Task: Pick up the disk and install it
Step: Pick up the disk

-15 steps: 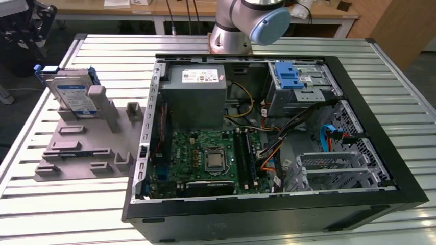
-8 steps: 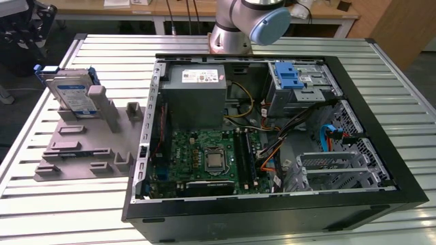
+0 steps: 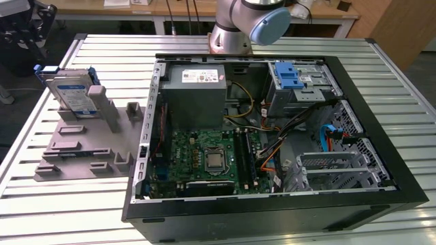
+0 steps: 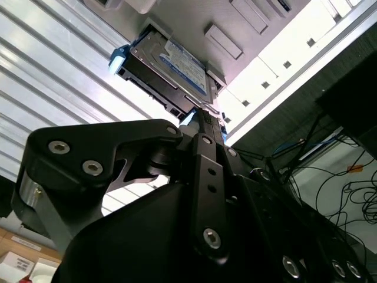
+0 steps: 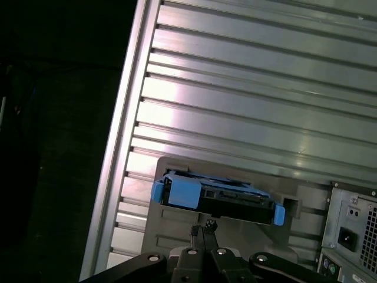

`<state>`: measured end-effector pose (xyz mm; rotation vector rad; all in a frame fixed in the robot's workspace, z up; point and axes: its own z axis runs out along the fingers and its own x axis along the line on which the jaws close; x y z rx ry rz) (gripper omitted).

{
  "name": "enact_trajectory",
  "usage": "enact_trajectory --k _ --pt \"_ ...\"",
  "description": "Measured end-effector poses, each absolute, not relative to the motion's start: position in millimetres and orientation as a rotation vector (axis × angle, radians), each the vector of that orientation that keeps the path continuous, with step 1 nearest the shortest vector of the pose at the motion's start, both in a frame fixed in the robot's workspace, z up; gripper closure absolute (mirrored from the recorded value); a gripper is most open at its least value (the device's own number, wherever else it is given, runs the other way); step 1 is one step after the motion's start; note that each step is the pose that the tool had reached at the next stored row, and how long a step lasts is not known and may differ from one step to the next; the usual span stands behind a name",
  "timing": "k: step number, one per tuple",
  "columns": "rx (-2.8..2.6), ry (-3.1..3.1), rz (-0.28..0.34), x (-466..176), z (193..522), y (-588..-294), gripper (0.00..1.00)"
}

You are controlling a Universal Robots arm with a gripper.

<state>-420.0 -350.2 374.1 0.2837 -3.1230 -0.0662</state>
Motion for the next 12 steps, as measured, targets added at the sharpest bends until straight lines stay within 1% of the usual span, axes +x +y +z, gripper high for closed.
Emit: enact_trajectory --k 12 --pt "0.369 -3.113 -0.066 -420.0 374.1 -350.2 0.89"
